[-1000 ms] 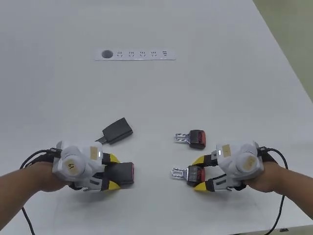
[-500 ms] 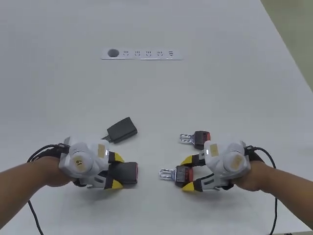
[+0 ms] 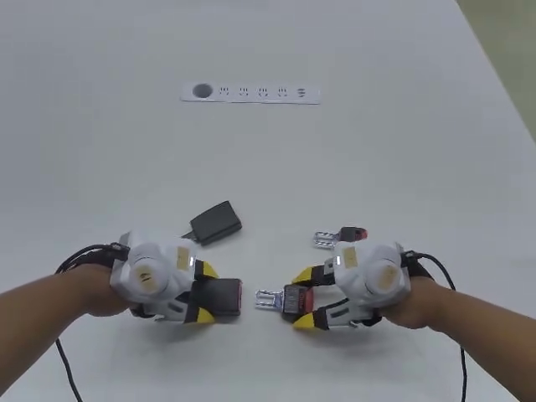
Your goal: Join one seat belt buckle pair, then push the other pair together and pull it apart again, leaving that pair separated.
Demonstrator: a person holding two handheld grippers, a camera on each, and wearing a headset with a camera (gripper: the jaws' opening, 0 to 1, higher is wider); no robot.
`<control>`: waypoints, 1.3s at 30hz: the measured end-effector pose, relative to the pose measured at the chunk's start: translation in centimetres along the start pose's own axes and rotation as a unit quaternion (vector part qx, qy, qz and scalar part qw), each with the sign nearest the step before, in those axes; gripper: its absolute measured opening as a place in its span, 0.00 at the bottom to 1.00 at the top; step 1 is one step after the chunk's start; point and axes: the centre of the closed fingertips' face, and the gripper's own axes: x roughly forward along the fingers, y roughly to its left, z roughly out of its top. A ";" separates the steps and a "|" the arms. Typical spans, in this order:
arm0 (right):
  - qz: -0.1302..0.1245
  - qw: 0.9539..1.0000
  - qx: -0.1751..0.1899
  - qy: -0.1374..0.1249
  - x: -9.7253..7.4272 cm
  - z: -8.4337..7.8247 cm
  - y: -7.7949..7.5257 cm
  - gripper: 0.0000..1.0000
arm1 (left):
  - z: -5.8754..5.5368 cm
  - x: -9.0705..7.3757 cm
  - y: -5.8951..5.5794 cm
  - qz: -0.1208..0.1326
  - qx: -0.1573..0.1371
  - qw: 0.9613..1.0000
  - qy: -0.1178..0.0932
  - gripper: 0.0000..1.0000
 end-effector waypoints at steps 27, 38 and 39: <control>0.019 0.999 -0.025 -0.012 2.6 2.6 0.3 0.35 | 0.0 0.1 -0.2 -0.004 0.011 1.000 0.014 0.34; 0.011 1.000 -0.019 -0.014 3.1 3.1 0.1 0.34 | 0.0 0.1 -0.1 -0.006 0.012 1.000 0.020 0.34; 0.010 1.000 -0.018 -0.016 3.3 3.3 0.2 0.34 | -0.1 0.1 -0.1 -0.006 0.012 1.000 0.020 0.34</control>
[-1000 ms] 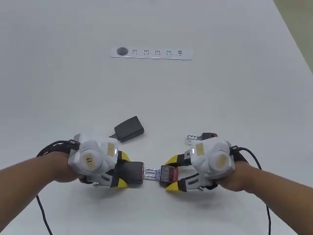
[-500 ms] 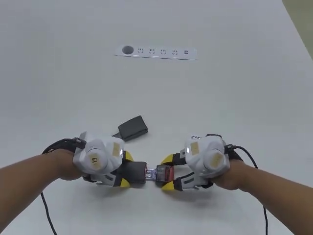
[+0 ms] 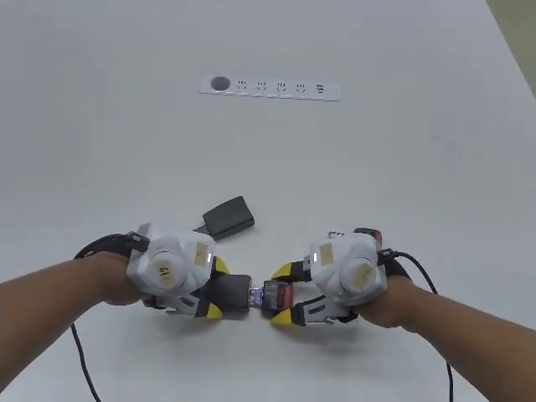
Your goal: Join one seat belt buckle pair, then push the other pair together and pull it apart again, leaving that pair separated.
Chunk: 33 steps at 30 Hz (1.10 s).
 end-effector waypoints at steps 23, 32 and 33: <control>-0.009 1.000 0.002 -0.001 0.5 0.5 0.2 0.34 | 0.0 -0.2 0.0 -0.007 0.006 1.000 0.003 0.34; -0.018 1.000 0.016 -0.018 0.2 0.5 0.2 0.34 | -0.1 -0.3 0.0 -0.008 0.009 1.000 -0.012 0.34; -0.019 0.999 0.018 -0.021 0.2 0.5 0.2 0.34 | -0.1 -0.3 0.0 -0.009 0.009 1.000 -0.015 0.34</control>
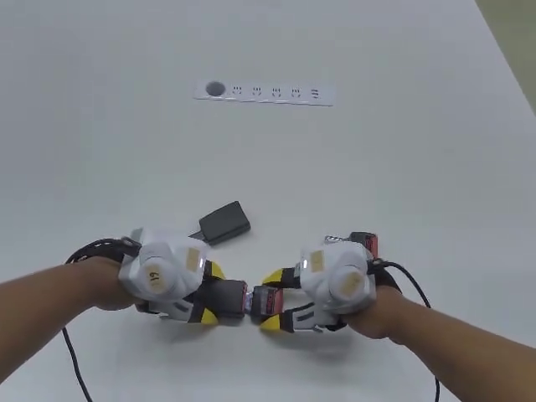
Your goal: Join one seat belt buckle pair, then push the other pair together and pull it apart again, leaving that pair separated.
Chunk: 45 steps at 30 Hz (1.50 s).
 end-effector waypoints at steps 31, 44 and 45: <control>-0.049 0.996 0.027 -0.070 -0.5 0.4 -0.1 0.33 | 0.0 -0.1 0.0 0.002 -0.018 0.996 -0.089 0.34; -0.054 0.994 0.039 -0.085 -0.6 0.3 0.0 0.33 | 0.2 -0.1 -0.2 0.000 -0.015 0.994 -0.104 0.34; -0.053 0.994 0.040 -0.087 -0.5 0.3 0.0 0.33 | 0.2 -0.1 -0.2 -0.001 -0.015 0.994 -0.105 0.34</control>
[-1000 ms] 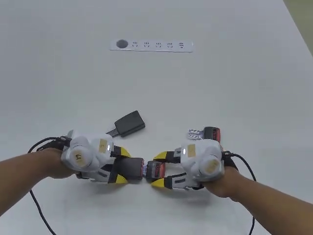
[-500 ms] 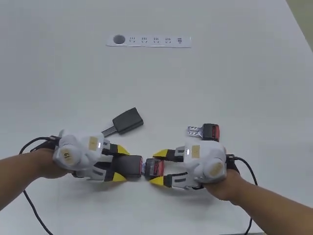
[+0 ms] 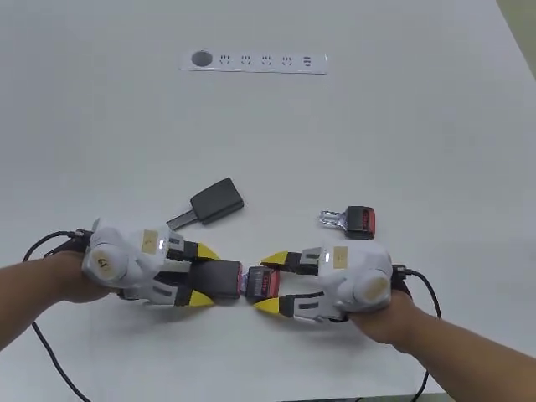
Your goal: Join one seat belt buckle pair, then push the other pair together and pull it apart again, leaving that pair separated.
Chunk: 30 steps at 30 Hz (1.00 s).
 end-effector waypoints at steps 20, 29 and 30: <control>0.002 1.000 -0.027 0.004 0.2 0.0 0.1 0.34 | -0.2 0.1 0.1 -0.009 0.008 1.000 0.013 0.35; -0.014 0.999 -0.025 0.026 0.1 0.0 0.3 0.38 | 0.1 0.4 0.2 0.000 -0.036 0.999 0.040 0.38; -0.032 0.997 -0.045 0.053 0.0 -0.4 -0.2 0.41 | 0.6 0.3 0.3 0.000 -0.050 0.998 0.033 0.39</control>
